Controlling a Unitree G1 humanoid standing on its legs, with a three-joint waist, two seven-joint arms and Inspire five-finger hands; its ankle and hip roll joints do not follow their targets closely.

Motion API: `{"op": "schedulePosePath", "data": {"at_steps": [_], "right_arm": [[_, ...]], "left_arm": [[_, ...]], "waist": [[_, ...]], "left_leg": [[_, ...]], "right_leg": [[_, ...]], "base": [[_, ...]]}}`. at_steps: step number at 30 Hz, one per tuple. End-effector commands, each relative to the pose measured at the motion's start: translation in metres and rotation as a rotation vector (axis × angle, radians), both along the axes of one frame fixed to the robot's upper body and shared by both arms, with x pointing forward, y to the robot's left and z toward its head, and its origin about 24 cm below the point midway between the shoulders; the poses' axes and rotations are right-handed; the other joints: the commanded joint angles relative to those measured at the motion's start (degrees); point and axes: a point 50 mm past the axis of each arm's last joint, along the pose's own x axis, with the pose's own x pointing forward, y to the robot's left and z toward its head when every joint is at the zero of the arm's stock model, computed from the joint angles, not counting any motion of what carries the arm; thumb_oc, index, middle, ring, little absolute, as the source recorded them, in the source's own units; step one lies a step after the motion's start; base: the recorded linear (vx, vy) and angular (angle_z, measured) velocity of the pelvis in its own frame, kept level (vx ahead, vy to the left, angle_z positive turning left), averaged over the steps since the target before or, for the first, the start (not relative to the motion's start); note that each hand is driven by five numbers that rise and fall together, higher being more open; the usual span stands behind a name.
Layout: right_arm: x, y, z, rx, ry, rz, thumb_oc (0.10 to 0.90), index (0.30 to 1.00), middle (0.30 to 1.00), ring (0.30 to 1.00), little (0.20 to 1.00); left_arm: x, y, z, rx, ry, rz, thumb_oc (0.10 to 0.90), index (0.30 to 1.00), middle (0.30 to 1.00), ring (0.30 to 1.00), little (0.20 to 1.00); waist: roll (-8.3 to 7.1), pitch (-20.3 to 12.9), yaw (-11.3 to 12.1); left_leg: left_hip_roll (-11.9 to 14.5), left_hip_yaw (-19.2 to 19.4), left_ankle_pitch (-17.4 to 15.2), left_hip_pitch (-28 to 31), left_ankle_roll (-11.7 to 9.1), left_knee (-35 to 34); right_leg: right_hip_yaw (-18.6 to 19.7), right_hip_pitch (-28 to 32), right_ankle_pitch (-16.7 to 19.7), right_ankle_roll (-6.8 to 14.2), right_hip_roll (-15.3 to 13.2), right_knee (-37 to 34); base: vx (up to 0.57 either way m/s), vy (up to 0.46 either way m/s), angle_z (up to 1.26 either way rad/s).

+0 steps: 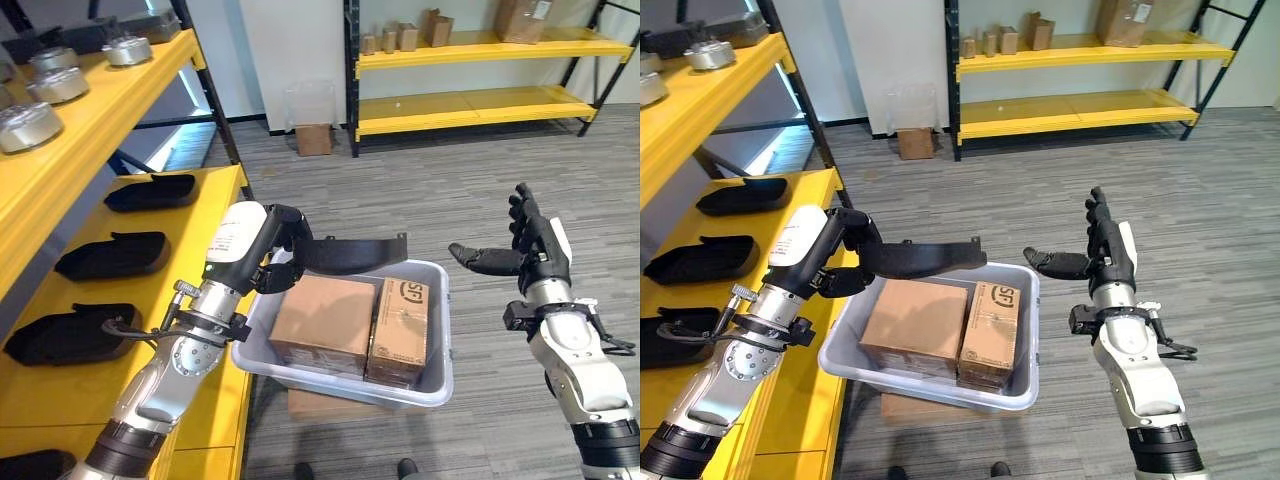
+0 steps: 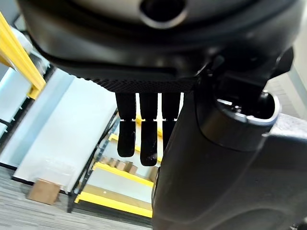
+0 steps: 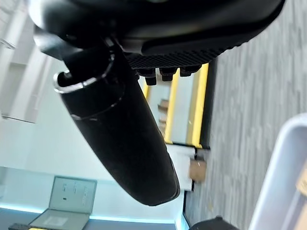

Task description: Move parts from the plastic box to the shelf.

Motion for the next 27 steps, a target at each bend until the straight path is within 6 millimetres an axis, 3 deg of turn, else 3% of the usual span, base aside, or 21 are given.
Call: {"op": "schedulePosePath", "data": {"at_steps": [1, 3, 5, 8, 10, 14, 16, 21, 22, 23, 24, 26, 27], "right_arm": [[0.003, -0.004, 0.037, -0.013, -0.235, -0.07, 0.9, 1.0, 1.0, 1.0, 1.0], [-0.003, -0.012, 0.021, 0.014, -0.195, -0.132, 0.9, 1.0, 1.0, 1.0, 1.0], [-0.001, -0.015, 0.013, 0.027, -0.173, -0.149, 0.9, 1.0, 1.0, 1.0, 1.0], [-0.001, -0.019, -0.002, 0.046, -0.146, -0.186, 0.9, 1.0, 1.0, 1.0, 1.0], [-0.003, -0.021, -0.007, 0.056, -0.135, -0.201, 0.9, 1.0, 1.0, 1.0, 1.0], [-0.005, -0.022, -0.021, 0.08, -0.101, -0.238, 0.9, 1.0, 1.0, 1.0, 1.0], [-0.005, -0.022, -0.024, 0.09, -0.089, -0.266, 0.9, 1.0, 1.0, 1.0, 1.0], [-0.003, -0.02, -0.032, 0.094, -0.047, -0.297, 0.9, 1.0, 1.0, 1.0, 1.0], [-0.005, -0.018, -0.034, 0.078, -0.04, -0.29, 0.9, 1.0, 1.0, 1.0, 1.0], [-0.008, -0.016, -0.037, 0.087, -0.039, -0.293, 0.9, 1.0, 1.0, 1.0, 1.0], [-0.011, -0.017, -0.037, 0.082, -0.04, -0.308, 0.9, 1.0, 1.0, 1.0, 1.0], [-0.015, -0.019, -0.037, 0.07, -0.051, -0.326, 0.9, 1.0, 1.0, 1.0, 1.0], [-0.017, -0.018, -0.034, 0.075, -0.077, -0.342, 0.9, 1.0, 1.0, 1.0, 1.0]], "left_arm": [[-0.013, -0.005, 0.064, -0.083, -0.33, -0.112, 0.4, 0.3, 0.3, 0.3, 0.3], [-0.017, -0.012, 0.065, -0.1, -0.342, -0.167, 0.4, 0.3, 0.3, 0.3, 0.3], [-0.018, -0.017, 0.067, -0.113, -0.36, -0.194, 0.4, 0.3, 0.3, 0.3, 0.3], [-0.019, -0.028, 0.073, -0.133, -0.395, -0.251, 0.4, 0.3, 0.3, 0.3, 0.3], [-0.02, -0.032, 0.075, -0.136, -0.409, -0.266, 0.4, 0.3, 0.3, 0.3, 0.3], [-0.023, -0.041, 0.077, -0.148, -0.406, -0.312, 0.4, 0.3, 0.3, 0.3, 0.3], [-0.024, -0.045, 0.078, -0.141, -0.408, -0.338, 0.4, 0.3, 0.3, 0.3, 0.3], [-0.027, -0.049, 0.08, -0.15, -0.403, -0.363, 0.4, 0.3, 0.3, 0.3, 0.3], [-0.027, -0.049, 0.08, -0.154, -0.402, -0.359, 0.4, 0.3, 0.3, 0.3, 0.3], [-0.027, -0.053, 0.08, -0.156, -0.403, -0.365, 0.4, 0.3, 0.3, 0.3, 0.3], [-0.027, -0.056, 0.08, -0.162, -0.396, -0.381, 0.4, 0.3, 0.3, 0.3, 0.3], [-0.027, -0.061, 0.08, -0.165, -0.393, -0.405, 0.4, 0.3, 0.3, 0.3, 0.3], [-0.028, -0.069, 0.08, -0.166, -0.394, -0.43, 0.4, 0.3, 0.3, 0.3, 0.3]], "waist": [[-1.74, -3.8, 0.7], [-1.93, -3.6, -0.6], [-2.42, -3.0, -0.9], [-2.43, -2.6, -1.3], [-2.09, -2.9, -1.6], [-1.13, -3.5, -2.1], [-1.42, -3.5, -2.0], [-2.04, -3.0, -1.1], [-2.35, -2.8, -1.1], [-2.68, -2.5, -2.1], [-2.74, -2.4, -2.9], [-2.99, -2.5, -3.6], [-2.91, -2.5, -3.7]], "left_leg": [[0.6, 7.4, -8.8, 4.8, -0.7, 0.5], [0.0, 12.5, -11.0, 3.9, -0.2, 5.1], [-0.9, 14.0, -14.3, 2.3, 0.9, 12.0], [-1.9, 15.0, -15.0, 1.9, 1.3, 19.3], [-2.8, 14.7, -15.5, 2.8, 1.7, 18.9], [-4.8, 13.5, -16.1, 6.7, 3.2, 9.9], [-5.3, 13.0, -17.0, 7.5, 4.2, 6.3], [-6.0, 10.3, -14.9, 8.5, 4.9, 0.1], [-6.1, 9.6, -14.8, 8.4, 5.0, -0.2], [-6.6, 6.9, -15.0, 7.9, 5.9, -0.2], [-6.8, 5.3, -14.9, 7.5, 6.4, -0.2], [-7.1, 3.4, -13.9, 6.3, 6.9, -0.2], [-6.9, 1.4, -12.6, 4.8, 7.3, -0.2]], "right_leg": [[-6.7, -1.9, -2.8, -4.0, 4.6, 0.3], [-9.7, -2.6, -2.2, -4.0, 3.3, 0.5], [-10.6, -2.6, -2.0, -4.1, 2.5, 0.9], [-12.5, -3.6, -1.7, -4.5, 2.7, 2.1], [-13.2, -4.1, -1.8, -4.5, 2.9, 2.5], [-14.4, -6.5, -0.5, -3.2, 3.1, 3.6], [-14.4, -7.7, 0.7, -2.1, 2.6, 4.0], [-13.4, -10.6, 3.4, 0.5, 1.9, 4.5], [-12.9, -11.9, 4.9, 1.2, 1.4, 5.3], [-7.5, -14.5, 7.0, 1.9, 1.6, 8.7], [-3.7, -15.2, 7.2, 1.8, 2.5, 10.8], [0.3, -15.7, 6.4, 1.5, 3.9, 14.0], [2.6, -15.5, 4.9, 0.9, 5.4, 19.5]], "base": [[-0.11, 0.04, 0.44], [-0.2, 0.09, 0.81], [-0.18, 0.094, 0.65], [-0.24, 0.152, 0.57], [-0.2, 0.215, 0.42], [-0.18, 0.249, 0.5], [-0.25, 0.286, 0.23], [-0.23, 0.232, 0.2], [-0.27, 0.171, 0.32], [-0.32, 0.177, 0.38], [-0.27, 0.096, 0.46], [-0.24, 0.029, 1.21], [-0.27, 0.03, 1.11]]}}
